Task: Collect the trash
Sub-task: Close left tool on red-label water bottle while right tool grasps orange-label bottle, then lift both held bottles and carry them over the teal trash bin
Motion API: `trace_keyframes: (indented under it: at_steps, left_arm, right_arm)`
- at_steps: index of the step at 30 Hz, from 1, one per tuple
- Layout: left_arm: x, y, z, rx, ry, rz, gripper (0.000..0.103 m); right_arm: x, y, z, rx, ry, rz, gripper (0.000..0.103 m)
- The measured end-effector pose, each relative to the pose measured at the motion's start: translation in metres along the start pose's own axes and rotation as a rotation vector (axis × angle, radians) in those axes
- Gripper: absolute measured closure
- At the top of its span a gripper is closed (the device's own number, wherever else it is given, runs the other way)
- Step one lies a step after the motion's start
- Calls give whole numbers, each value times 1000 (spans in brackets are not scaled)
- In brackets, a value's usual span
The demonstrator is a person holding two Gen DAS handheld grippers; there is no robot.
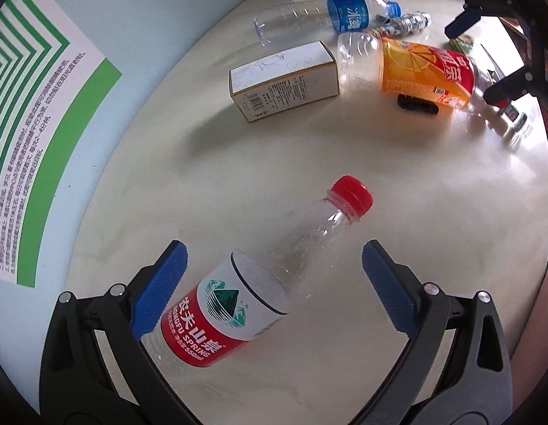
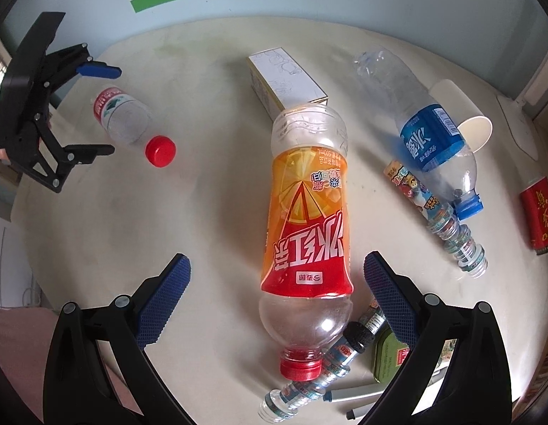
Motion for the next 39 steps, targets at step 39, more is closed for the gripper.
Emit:
trace_keyframes:
  at_steps: [39]
  left_arm:
    - [-24,-1,52,108,-225,29,37]
  right_arm:
    - [4,29,-11,-42,51,-29,46]
Point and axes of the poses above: each gripper's, at about its wrist camera, not at the fingertips, and x roughly against the way its jaws point, z to its left, y to its top, the point moved 2 cm from there along -x, roughly the way its jaws point, and after that the axes turned 3 degrees about z, right-handed, at the moved point
